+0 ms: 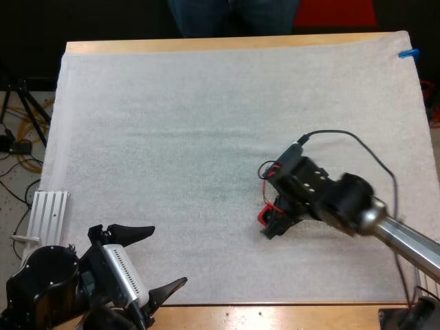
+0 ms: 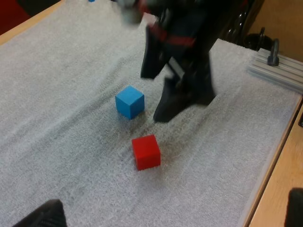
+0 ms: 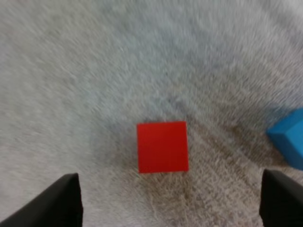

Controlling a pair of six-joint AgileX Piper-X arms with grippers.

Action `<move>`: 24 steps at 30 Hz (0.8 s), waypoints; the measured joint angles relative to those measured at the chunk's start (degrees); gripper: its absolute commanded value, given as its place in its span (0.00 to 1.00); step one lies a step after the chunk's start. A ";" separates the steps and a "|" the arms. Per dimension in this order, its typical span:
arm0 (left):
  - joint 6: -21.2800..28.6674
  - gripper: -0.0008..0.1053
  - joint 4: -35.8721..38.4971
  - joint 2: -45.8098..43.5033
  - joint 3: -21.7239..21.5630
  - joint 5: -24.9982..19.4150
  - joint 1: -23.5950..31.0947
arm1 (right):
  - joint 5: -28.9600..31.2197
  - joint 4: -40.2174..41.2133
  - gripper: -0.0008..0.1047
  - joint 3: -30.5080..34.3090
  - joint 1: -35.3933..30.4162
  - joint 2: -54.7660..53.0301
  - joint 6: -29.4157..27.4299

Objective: Stack red cube on blue cube

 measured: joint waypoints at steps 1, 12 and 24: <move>0.00 0.83 0.00 0.00 0.00 0.00 0.00 | 0.04 0.00 0.69 0.00 0.00 1.23 -0.22; 0.00 0.83 0.00 0.00 0.00 0.00 0.00 | -0.35 -4.85 0.69 0.00 0.00 12.75 -0.53; 0.00 0.83 0.00 0.00 0.00 0.00 0.00 | -0.35 -5.39 0.69 0.00 0.00 19.74 -0.57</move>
